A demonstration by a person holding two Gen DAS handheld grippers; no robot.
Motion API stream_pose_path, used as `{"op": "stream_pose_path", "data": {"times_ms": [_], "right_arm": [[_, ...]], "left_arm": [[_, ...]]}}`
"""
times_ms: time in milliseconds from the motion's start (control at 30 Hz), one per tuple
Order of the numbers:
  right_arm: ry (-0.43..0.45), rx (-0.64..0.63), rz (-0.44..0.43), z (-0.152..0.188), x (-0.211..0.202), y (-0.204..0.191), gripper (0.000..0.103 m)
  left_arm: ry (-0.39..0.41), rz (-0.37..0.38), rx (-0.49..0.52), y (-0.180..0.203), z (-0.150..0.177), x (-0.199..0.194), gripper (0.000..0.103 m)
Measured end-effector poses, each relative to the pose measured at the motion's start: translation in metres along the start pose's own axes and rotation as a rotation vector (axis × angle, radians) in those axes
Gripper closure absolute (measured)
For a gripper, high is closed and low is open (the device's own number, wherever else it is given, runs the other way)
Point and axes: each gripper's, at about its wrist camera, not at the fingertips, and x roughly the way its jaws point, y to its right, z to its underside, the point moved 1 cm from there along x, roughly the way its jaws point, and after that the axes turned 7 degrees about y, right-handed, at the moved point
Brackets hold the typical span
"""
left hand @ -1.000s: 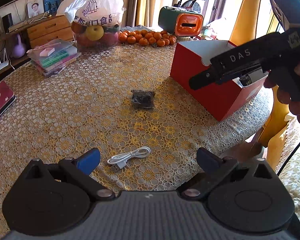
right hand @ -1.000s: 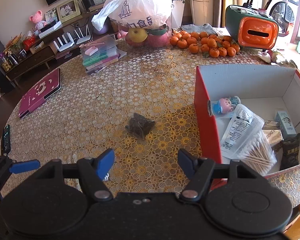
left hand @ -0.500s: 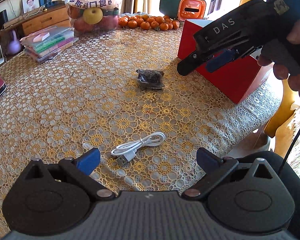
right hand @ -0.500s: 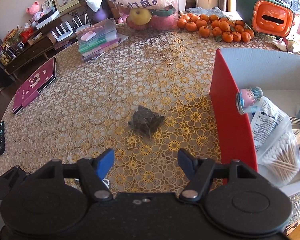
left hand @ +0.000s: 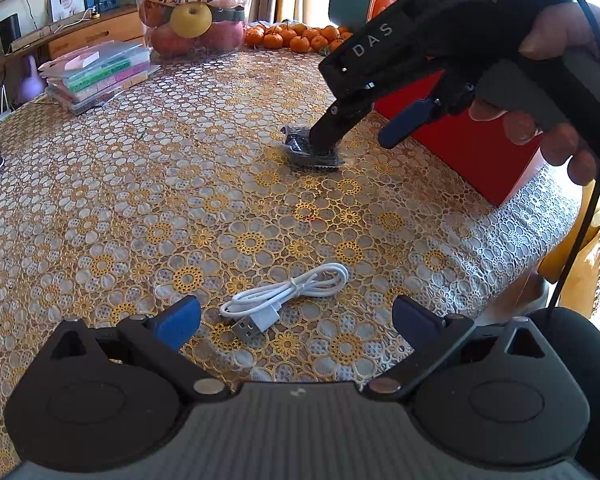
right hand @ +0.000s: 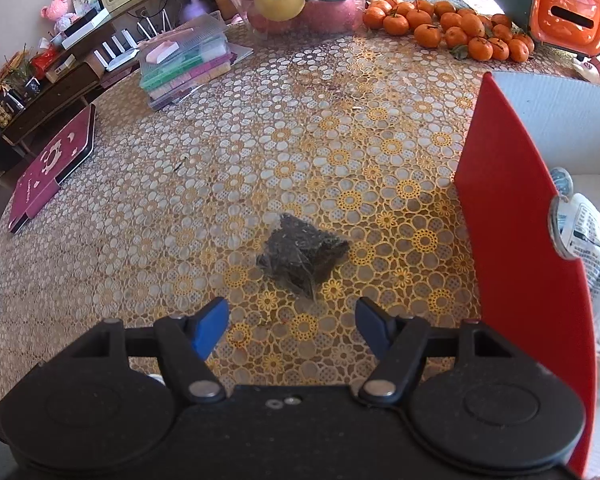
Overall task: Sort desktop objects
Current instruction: 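Lower the right tool onto the dark crumpled bag while the left tool approaches the white cable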
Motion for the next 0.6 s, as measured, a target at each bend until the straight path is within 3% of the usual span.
{"op": "stream_pose_path", "data": {"times_ms": [300,600], "right_arm": [[-0.023,0.026,0.007,-0.009,0.028,-0.004,0.033],[-0.023,0.032,0.024,-0.013,0.041,-0.006,0.033]], "left_arm": [[0.009,0.005,-0.009,-0.005,-0.002,0.015,0.001],[0.04,-0.019,0.044,0.008,-0.002,0.021,0.006]]}}
